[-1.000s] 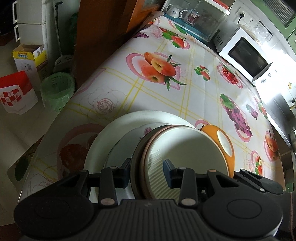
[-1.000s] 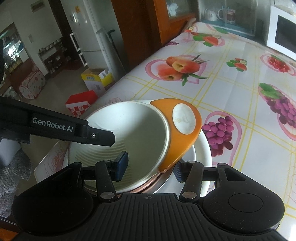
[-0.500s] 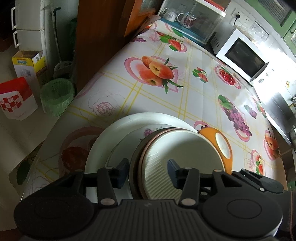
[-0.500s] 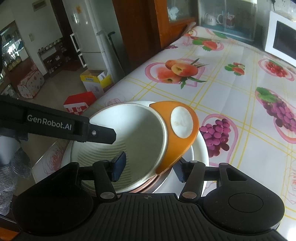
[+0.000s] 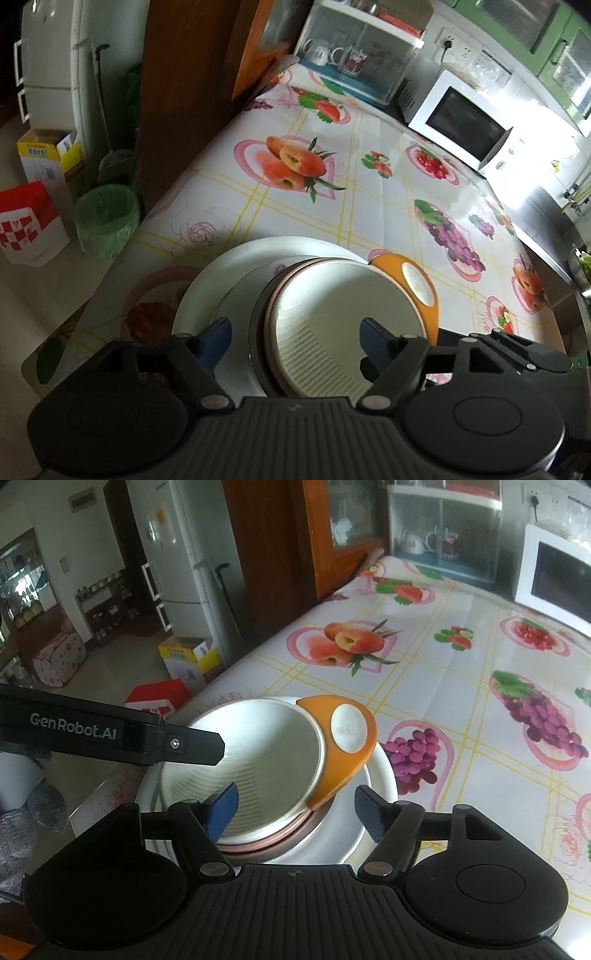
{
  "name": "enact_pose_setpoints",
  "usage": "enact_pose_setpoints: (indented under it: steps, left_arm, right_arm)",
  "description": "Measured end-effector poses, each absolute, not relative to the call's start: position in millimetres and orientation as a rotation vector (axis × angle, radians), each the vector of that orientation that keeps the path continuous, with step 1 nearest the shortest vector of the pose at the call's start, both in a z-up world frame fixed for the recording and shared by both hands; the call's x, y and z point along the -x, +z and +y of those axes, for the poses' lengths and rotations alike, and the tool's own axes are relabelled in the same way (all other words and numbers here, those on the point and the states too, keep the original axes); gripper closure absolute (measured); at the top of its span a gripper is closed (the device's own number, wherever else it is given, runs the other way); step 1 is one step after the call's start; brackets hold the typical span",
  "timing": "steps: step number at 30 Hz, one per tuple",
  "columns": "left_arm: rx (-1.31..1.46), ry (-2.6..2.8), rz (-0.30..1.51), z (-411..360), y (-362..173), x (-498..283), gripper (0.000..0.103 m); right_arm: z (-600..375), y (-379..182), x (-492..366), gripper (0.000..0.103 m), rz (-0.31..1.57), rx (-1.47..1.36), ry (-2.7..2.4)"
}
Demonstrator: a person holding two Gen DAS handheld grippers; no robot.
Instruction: Organize plates and bowls
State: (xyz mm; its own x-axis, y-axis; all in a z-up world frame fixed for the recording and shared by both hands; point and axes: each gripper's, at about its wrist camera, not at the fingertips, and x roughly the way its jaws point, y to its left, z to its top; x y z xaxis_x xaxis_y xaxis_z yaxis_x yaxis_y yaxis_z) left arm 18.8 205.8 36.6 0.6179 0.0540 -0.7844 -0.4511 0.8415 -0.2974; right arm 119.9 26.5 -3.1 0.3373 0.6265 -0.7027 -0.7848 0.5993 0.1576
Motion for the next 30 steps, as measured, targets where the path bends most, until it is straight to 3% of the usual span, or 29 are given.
enact_pose_setpoints:
  steps: [13,30]
  left_arm:
    - [0.405,0.304,0.78,186.8,59.1,12.9,0.0]
    - [0.318,0.296,0.762,157.1,67.1,50.9,0.0]
  right_arm:
    - [-1.3,7.0,-95.7,0.02,0.741,0.213,0.885]
    - [-35.3,6.6,-61.8,0.007,0.691,0.224,0.806]
